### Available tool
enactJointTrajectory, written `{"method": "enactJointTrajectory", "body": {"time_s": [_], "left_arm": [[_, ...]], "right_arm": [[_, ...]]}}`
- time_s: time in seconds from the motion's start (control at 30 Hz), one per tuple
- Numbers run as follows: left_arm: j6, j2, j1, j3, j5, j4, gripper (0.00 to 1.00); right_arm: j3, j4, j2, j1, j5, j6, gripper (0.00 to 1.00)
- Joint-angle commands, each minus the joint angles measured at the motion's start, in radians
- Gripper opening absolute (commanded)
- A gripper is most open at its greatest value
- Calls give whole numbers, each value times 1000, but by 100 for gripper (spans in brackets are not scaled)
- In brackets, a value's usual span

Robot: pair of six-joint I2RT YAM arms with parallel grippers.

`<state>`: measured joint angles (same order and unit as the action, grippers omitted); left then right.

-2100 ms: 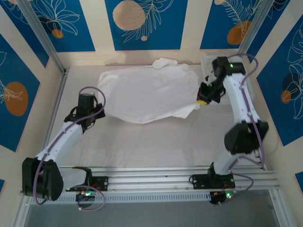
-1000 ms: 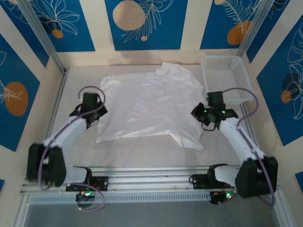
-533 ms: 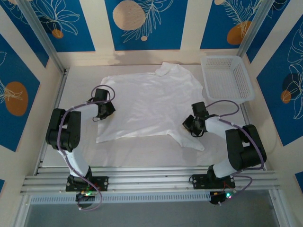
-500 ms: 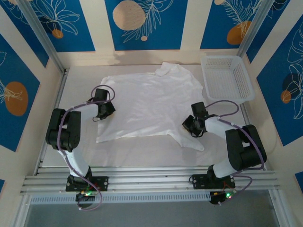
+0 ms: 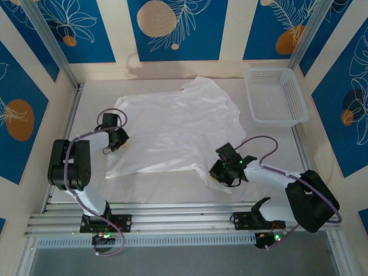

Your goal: Fold the inside-out t-shirt

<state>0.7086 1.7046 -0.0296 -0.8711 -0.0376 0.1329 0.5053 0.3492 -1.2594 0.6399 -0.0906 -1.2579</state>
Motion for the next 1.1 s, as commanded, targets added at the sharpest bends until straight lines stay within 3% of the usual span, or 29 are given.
{"method": "enactJointTrajectory", "body": {"time_s": [0.0, 0.1, 0.17, 0.23, 0.3, 0.4, 0.47, 0.57, 0.73, 0.9, 1.0, 1.07], "left_arm": [[-16, -9, 43, 38, -27, 42, 0], [-37, -25, 71, 24, -9, 14, 0], [-55, -35, 87, 3, 13, 6, 7], [-71, -60, 95, -11, 29, 9, 13], [-82, -107, 97, -14, 59, 8, 20], [-83, -189, 85, -9, 182, -1, 23], [-94, -241, 52, -11, 248, 25, 23], [-139, -332, -15, 10, 256, 64, 24], [-149, -479, -70, 112, 242, 59, 26], [-159, -530, -73, 168, 226, 81, 28], [-166, -522, -73, 167, 228, 96, 29], [-166, -517, -73, 165, 229, 92, 29]], "right_arm": [[40, 139, 3, 108, -11, -55, 0], [94, 93, -23, 158, 34, -26, 0], [148, 114, -13, 155, 39, 26, 0], [179, 197, 53, 112, -35, 51, 1], [142, 253, 165, -18, -105, 40, 5], [69, 209, 299, -349, -35, 147, 14], [77, 173, 276, -534, 4, 271, 21], [171, 158, 125, -677, 90, 411, 29], [258, 78, -81, -697, 11, 481, 32], [292, -28, -239, -679, 58, 450, 32], [307, -11, -279, -632, 68, 423, 24], [287, -5, -260, -597, 56, 404, 23]]}}
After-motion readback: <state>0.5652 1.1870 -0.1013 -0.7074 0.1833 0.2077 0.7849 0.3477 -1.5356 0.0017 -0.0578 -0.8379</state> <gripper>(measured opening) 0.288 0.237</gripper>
